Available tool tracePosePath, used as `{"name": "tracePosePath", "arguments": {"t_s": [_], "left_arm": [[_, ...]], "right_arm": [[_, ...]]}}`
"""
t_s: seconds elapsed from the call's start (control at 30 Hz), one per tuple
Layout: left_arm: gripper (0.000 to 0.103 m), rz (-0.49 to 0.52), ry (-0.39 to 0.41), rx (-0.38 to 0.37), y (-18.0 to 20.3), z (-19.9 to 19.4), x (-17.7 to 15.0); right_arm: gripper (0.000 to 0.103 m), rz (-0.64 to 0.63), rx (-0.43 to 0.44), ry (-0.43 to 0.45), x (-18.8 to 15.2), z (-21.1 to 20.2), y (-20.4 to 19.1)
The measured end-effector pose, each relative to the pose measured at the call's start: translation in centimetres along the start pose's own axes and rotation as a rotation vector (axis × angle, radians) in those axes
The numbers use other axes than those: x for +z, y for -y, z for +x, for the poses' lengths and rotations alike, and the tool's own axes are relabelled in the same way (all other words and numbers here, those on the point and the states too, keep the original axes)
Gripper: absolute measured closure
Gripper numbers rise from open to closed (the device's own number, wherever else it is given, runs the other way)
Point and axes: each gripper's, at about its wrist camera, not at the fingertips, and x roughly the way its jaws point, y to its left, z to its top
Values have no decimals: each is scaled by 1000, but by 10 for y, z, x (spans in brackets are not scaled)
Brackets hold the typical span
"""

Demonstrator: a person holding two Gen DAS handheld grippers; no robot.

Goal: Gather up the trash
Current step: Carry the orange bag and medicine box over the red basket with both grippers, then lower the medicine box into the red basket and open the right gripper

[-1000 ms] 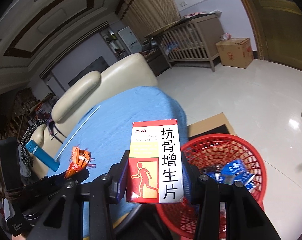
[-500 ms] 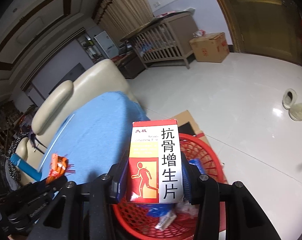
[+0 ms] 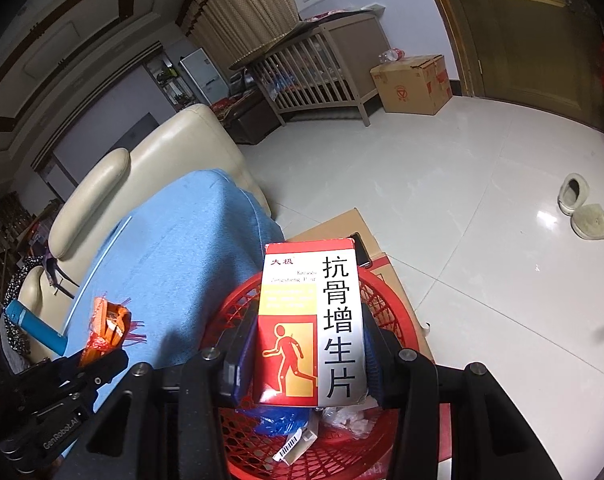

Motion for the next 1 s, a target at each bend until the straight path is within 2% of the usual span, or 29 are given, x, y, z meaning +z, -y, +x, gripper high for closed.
{"name": "tracePosePath", "arguments": {"t_s": [0.9,1.0], "left_arm": [[71,23,-14,-23,12,4,2],[71,25,-17,-23,13,5,2]], "right_arm": [[55,-82,-28,-72,7,26,-11],[49,-71,-44,-111,4,38,-8]]}}
